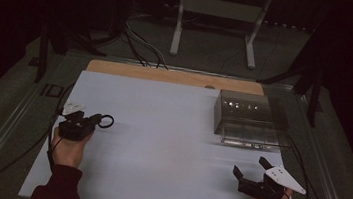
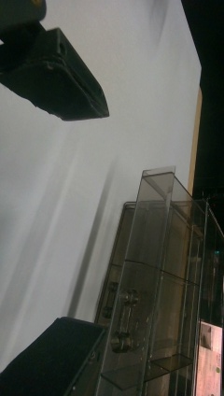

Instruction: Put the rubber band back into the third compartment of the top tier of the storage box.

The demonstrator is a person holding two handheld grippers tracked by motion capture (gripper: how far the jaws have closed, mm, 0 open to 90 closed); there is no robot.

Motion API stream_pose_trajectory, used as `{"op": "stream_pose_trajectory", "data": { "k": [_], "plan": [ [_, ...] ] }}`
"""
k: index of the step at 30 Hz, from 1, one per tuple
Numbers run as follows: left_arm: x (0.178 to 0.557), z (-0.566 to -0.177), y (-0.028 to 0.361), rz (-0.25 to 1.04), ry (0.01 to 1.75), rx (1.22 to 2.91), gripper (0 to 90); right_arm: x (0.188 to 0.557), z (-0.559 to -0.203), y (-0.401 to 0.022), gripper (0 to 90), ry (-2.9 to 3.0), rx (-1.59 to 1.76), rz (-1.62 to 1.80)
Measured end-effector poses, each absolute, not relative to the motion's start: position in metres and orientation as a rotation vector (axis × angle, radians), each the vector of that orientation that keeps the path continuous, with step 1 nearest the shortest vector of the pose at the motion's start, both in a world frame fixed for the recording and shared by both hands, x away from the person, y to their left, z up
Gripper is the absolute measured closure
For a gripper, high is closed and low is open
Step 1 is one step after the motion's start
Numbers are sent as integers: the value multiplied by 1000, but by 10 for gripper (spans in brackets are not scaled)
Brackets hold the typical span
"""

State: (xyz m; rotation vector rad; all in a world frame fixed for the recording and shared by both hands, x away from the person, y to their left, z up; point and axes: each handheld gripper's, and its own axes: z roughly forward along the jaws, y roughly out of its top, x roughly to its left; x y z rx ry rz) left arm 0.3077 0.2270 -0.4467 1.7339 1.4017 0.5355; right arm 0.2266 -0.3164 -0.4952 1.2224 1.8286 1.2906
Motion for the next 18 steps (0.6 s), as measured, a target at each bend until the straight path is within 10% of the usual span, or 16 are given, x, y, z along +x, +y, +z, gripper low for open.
{"op": "stream_pose_trajectory", "data": {
  "k": [18],
  "plan": [
    [328,-414,182,509,1276,1768,884,227,-496,-315,2,1839,1215,1289]
  ]
}}
